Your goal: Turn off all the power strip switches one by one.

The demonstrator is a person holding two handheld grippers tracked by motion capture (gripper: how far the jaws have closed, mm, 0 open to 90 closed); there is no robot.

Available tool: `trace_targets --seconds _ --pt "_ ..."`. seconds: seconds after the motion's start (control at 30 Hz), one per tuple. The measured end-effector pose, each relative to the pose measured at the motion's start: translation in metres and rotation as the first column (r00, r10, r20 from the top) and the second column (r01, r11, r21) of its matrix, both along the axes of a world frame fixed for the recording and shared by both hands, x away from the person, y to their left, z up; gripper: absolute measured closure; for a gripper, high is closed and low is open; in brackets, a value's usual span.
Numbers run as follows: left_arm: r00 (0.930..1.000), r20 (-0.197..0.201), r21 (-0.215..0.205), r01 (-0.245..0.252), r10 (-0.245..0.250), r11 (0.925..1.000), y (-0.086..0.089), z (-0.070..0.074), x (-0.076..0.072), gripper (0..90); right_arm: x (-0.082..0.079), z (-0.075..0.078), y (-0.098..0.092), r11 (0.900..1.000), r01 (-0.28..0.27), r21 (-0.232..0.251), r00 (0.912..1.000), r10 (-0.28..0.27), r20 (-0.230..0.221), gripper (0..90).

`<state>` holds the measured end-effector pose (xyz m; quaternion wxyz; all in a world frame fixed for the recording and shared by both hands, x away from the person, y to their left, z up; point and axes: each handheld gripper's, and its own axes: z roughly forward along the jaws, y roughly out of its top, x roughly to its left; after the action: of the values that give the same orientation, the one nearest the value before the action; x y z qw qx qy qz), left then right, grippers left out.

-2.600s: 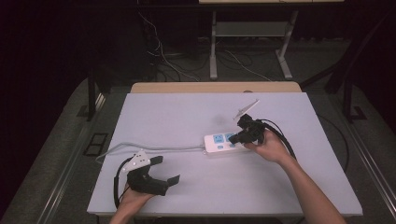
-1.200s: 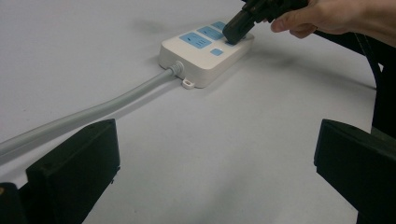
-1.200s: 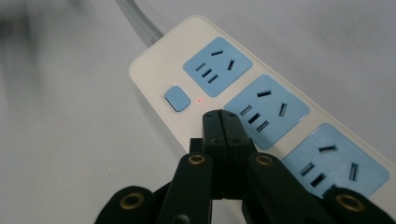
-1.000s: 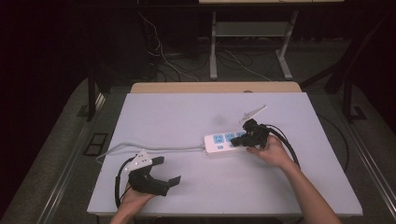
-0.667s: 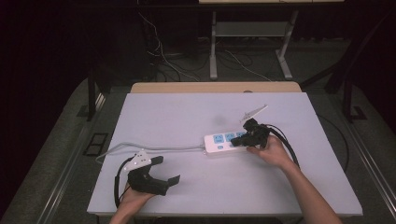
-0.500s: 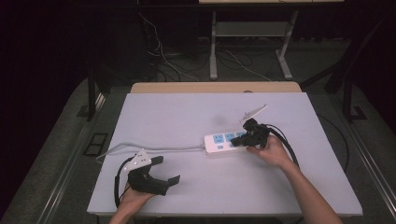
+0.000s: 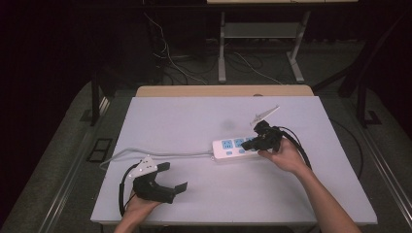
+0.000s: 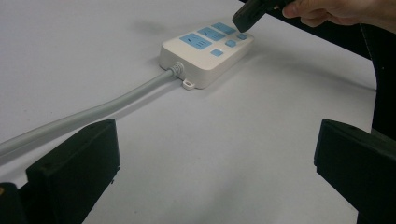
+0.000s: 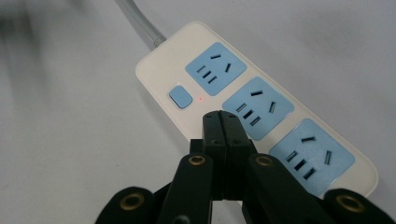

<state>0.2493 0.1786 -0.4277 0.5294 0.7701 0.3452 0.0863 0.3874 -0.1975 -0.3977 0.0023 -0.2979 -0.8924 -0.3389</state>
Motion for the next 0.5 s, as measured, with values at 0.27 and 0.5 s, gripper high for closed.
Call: trace_targets --seconds 0.27,0.5 --pt "1.0000 0.000 -0.002 0.000 0.000 1.0000 0.000 0.000 0.000 0.0 0.000 0.017 0.002 1.000 -0.012 0.005 0.9998 0.012 0.013 90.0" --pt "1.0000 0.000 -0.001 0.000 0.000 1.0000 0.000 0.000 0.000 0.0 -0.001 0.028 0.010 1.000 -0.029 0.002 0.9993 0.029 0.024 90.0"
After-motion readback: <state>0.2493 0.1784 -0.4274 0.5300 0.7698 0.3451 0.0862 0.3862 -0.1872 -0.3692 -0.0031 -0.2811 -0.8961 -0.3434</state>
